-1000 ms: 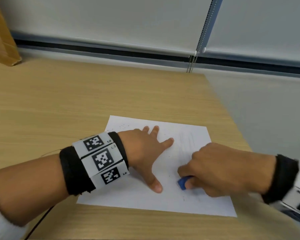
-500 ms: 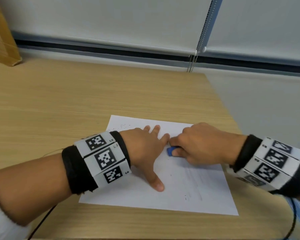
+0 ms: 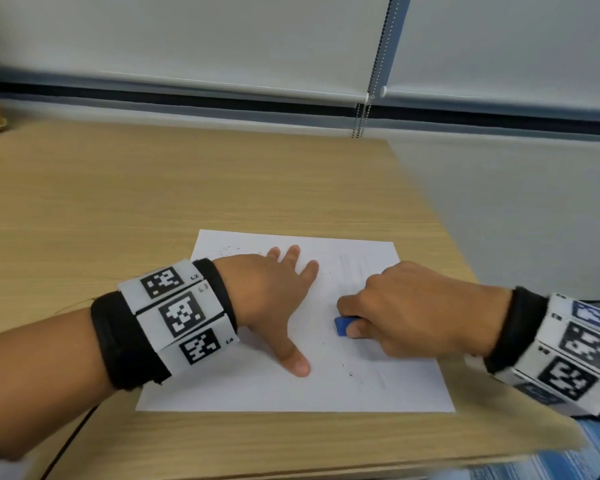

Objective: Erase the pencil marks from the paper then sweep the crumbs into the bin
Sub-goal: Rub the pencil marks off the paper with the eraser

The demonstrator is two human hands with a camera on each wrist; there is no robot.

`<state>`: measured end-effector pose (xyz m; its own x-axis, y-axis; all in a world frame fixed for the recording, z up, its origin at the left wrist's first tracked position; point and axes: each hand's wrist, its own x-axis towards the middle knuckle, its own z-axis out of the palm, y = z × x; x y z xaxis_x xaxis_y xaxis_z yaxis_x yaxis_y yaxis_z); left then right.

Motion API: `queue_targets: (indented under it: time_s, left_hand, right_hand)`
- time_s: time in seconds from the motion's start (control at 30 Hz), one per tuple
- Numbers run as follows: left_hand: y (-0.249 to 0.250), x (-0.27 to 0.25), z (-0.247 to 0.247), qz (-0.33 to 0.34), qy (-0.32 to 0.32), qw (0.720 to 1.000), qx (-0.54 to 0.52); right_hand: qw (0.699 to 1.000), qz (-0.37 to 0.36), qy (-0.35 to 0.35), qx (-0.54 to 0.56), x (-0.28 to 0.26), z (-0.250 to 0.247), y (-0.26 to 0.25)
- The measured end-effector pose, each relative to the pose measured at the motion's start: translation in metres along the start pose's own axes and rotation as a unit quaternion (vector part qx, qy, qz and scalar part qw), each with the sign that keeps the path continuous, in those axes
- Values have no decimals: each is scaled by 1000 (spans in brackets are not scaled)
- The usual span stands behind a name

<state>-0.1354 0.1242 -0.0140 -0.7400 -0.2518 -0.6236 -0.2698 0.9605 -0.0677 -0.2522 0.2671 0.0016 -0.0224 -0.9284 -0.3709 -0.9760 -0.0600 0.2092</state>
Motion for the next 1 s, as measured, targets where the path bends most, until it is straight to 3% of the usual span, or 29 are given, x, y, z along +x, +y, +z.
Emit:
queue_targets:
  time_s: [0.17,0.37,0.53,0.8,0.9,1.0]
  left_hand:
    - [0,0,1,5,4,1000,5]
    - [2,-1,-1,-4,-8,1000,7]
    - [1,0,0,0,-7,1000,16]
    - [2,-2,-1,-8,-2,1000,26]
    - [2,-3,-3,-8,-3,1000,20]
    - [1,-3,-2,2,8,1000,17]
  right_hand:
    - [996,-52,-68,16,-26,1,-11]
    - [1000,-30,3,10,-8,1,-6]
    - [997,-49,-39,42,-31,6,-21]
    - [993,105,36,48,44,-4,29]
    - [997,68,28,37,37,-2,24]
    - [997,-2,-45,60,7,1,5]
